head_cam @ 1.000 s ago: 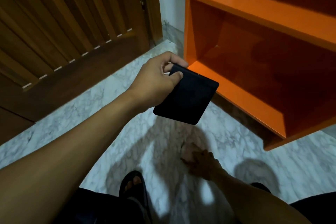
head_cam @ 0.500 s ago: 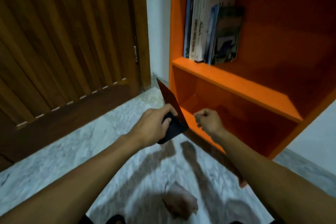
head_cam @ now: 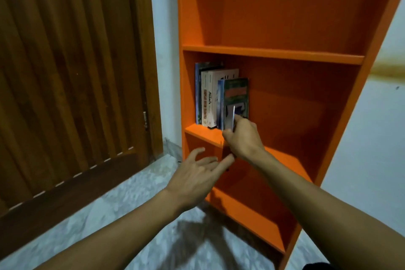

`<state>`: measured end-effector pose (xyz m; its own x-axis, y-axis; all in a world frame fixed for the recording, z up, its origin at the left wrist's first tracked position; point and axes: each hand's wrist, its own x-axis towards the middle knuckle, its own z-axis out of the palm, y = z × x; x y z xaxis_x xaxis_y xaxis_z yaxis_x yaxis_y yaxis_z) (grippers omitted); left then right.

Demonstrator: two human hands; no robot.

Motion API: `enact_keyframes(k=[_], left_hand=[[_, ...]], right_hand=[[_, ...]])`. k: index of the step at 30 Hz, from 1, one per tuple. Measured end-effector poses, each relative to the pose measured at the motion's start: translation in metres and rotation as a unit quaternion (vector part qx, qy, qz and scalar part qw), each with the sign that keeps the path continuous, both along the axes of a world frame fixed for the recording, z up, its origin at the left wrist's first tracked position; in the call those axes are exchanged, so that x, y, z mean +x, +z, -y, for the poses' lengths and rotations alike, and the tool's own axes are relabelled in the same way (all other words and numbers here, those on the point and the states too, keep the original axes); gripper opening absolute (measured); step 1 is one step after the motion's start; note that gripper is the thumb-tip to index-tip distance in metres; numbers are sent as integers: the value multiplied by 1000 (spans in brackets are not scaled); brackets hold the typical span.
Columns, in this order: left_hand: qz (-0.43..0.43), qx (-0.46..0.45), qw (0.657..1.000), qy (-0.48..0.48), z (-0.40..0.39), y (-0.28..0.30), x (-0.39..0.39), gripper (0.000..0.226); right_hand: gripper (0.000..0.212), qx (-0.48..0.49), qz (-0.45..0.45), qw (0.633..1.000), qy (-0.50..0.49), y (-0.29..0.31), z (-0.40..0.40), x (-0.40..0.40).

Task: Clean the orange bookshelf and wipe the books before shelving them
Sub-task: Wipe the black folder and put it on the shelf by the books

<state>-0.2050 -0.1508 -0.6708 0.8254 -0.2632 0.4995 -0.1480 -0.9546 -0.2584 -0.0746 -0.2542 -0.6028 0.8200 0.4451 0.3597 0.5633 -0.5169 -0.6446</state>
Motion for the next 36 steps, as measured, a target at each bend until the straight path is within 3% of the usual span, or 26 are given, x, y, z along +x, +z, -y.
enact_keyframes(k=[3, 6, 10, 19, 23, 26, 28, 30, 36], left_hand=[[70, -63, 994, 58, 3, 15, 0, 98], [128, -184, 969, 101, -17, 13, 2, 81], [94, -324, 933, 121, -49, 5, 23, 69], [44, -454, 881, 125, -111, -7, 185, 103], [71, -497, 852, 148, -115, -24, 247, 119], [101, -491, 849, 167, -107, -33, 277, 127], [104, -499, 839, 190, -100, -39, 289, 128], [112, -519, 819, 217, -95, -37, 297, 132], [121, -610, 752, 218, -98, -9, 310, 150]], right_hand=[[31, 54, 25, 997, -45, 9, 21, 20], [39, 60, 52, 991, -104, 11, 41, 48], [52, 49, 76, 985, -145, 1, 53, 72], [22, -5, 83, 973, -214, -30, 18, 151], [32, -56, 38, 969, -237, -51, 6, 178], [39, -57, 21, 970, -234, -60, 2, 187], [74, -65, 55, 977, -195, -60, 0, 184], [90, -62, 89, 977, -182, -55, -5, 176], [85, -42, 86, 982, -164, -60, -16, 163]])
